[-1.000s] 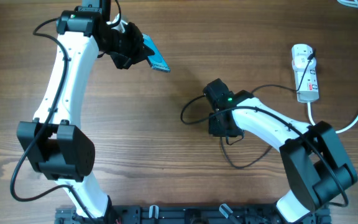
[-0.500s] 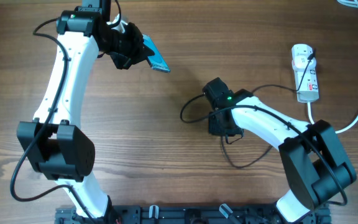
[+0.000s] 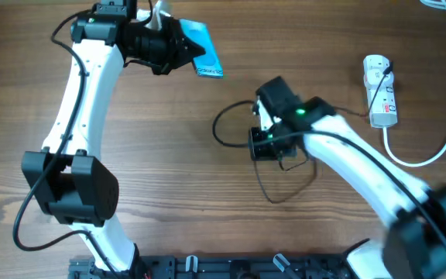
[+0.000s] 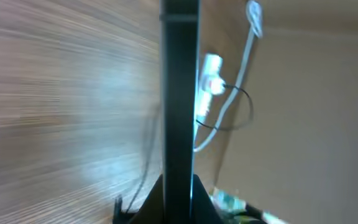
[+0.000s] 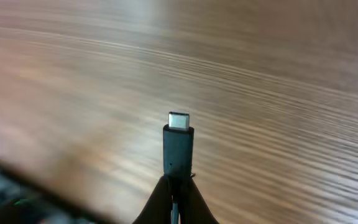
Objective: Plug charger to phone and switch on socket
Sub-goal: 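Lift the plug with the right gripper toward the phone's bottom port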
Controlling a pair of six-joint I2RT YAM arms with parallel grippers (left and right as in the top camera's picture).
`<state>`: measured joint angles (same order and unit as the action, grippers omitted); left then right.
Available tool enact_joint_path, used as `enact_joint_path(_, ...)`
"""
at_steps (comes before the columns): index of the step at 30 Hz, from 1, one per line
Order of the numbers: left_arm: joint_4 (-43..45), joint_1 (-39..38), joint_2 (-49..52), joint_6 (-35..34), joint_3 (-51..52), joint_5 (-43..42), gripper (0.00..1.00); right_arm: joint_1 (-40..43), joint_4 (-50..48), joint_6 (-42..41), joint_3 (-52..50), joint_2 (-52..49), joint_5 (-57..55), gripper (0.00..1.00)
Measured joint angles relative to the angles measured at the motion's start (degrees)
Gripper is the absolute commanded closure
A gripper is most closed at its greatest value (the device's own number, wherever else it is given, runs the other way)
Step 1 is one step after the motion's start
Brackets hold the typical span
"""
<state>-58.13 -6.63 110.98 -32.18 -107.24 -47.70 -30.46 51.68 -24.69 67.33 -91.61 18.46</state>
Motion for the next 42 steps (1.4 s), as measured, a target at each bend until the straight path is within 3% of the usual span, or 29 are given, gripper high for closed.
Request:
enact_joint_path(5,3.0,-3.7,0.0,1.8,0.0,-4.1,0.96,0.0,-0.9,-0.8,0.9,16.4,4.8,0.96)
enact_joint_path(7,3.8,-5.5,0.0,2.3,0.0,-4.5,0.96,0.0,-1.4,-1.4,1.0,18.7,5.2,0.96)
enact_joint_path(13,6.1,-12.4,0.0,6.1,0.0,-5.2,0.96,0.0,-5.9,-4.8,1.0,18.9,4.8,0.95)
enact_joint_path(31,6.3,-12.4,0.0,8.4,0.0,-11.4,0.96,0.0,-4.4,-4.8,4.4,19.8,-4.0,0.95)
enact_joint_path(42,6.3,-8.9,0.0,12.2,0.0,-15.8,0.96,0.0,-6.1,-6.2,4.4,19.8,-3.8,0.95)
